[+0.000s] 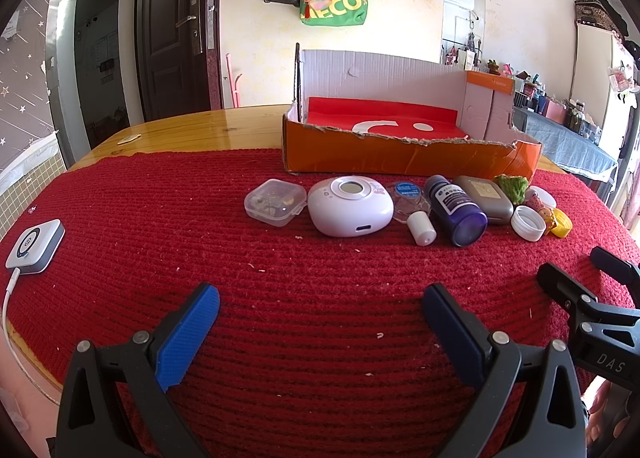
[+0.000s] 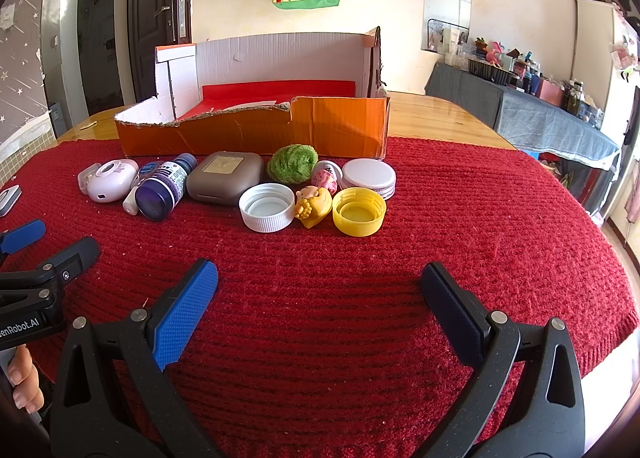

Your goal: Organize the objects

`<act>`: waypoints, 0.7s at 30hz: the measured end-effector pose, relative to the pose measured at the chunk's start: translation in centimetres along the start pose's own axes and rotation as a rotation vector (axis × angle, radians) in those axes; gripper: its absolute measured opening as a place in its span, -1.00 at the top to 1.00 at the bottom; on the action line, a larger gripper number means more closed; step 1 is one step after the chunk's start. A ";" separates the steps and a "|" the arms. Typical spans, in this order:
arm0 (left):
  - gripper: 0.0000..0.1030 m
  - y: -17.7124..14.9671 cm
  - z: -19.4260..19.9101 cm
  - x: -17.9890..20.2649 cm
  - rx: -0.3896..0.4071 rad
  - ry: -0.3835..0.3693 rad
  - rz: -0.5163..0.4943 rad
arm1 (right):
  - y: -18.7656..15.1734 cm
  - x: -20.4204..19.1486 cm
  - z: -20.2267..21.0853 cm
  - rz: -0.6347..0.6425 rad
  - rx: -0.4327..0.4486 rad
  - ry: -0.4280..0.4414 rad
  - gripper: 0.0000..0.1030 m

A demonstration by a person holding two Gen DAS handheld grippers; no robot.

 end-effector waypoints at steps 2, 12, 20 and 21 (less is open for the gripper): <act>-1.00 0.0 0.0 0.0 -0.002 -0.002 0.001 | 0.0 0.0 -0.1 -0.001 0.000 -0.002 -1.00; -1.00 1.9 0.4 -1.3 -0.005 -0.003 0.018 | 0.6 0.6 0.3 -0.042 -0.020 0.044 -1.00; -1.00 3.8 -1.0 -3.3 -0.062 -0.033 -0.003 | 2.9 1.9 0.6 -0.017 -0.023 -0.004 -1.00; -1.00 3.9 -1.2 -3.5 -0.077 -0.045 -0.007 | 3.2 2.1 0.5 -0.010 -0.030 -0.009 -1.00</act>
Point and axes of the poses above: each gripper's, at about its wrist camera, not at the fingertips, and z roughly against the way its jaws point, x to its right, y to its top, the point moved 9 cm from there along -z, roughly the way its jaws point, and after that the axes turned 9 degrees about y, right-handed, at the moved point
